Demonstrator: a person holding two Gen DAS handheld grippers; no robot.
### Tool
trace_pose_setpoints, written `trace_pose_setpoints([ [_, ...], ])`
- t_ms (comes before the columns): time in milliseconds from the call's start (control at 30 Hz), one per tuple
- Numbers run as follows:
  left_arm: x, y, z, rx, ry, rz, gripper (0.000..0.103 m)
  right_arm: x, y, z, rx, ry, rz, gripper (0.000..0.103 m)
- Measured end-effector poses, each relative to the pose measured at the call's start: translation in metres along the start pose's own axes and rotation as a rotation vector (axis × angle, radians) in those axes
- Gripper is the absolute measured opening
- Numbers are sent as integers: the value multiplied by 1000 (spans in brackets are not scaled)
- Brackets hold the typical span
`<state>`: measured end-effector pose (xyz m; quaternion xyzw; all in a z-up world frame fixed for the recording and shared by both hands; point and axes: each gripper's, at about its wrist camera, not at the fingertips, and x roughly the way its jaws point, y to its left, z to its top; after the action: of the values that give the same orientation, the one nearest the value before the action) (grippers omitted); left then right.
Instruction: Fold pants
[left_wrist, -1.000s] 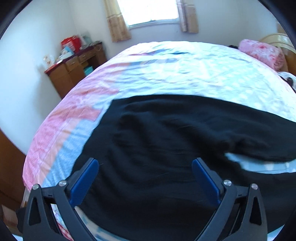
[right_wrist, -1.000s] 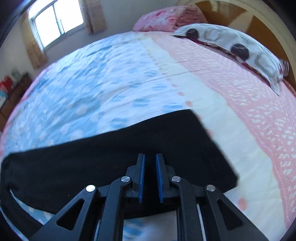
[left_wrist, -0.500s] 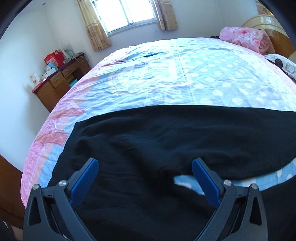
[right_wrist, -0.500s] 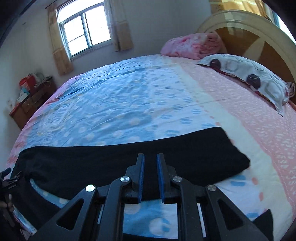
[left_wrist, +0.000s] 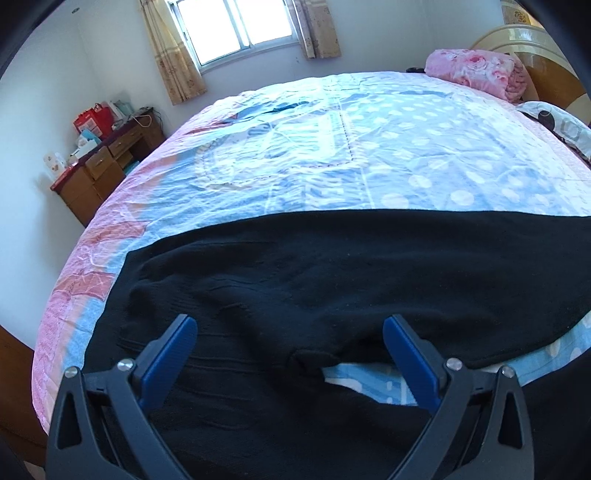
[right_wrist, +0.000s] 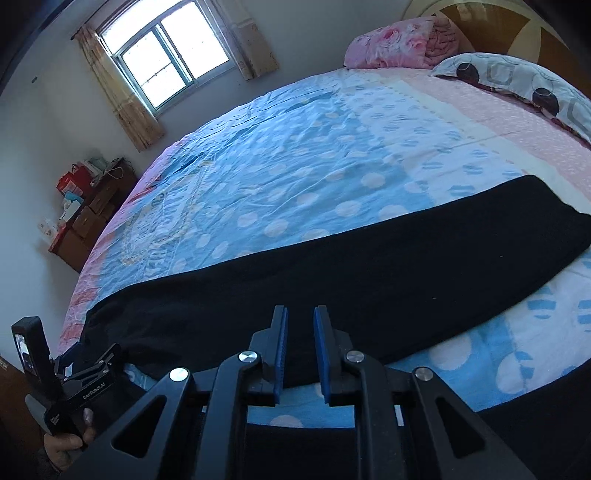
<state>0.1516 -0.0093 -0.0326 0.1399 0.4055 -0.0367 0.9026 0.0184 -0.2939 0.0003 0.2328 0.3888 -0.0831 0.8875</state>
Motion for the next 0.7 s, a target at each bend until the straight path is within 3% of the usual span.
trace_pose_setpoints([
  [167,1,22,3,-26,-8,-12,103,13,34,-2,-93,25,98,16],
  [267,7,45,7,-70,-6,24,103,26,57,6,-162,38,150,20],
  [367,13,63,9,-111,1,65,103,49,85,19,-244,62,207,51],
  [400,15,70,9,-118,2,75,103,59,98,23,-278,71,215,53],
  [500,21,84,4,-150,16,100,103,84,128,31,-348,110,271,53],
  [700,45,90,-8,-140,82,100,103,137,200,29,-545,174,294,53],
])
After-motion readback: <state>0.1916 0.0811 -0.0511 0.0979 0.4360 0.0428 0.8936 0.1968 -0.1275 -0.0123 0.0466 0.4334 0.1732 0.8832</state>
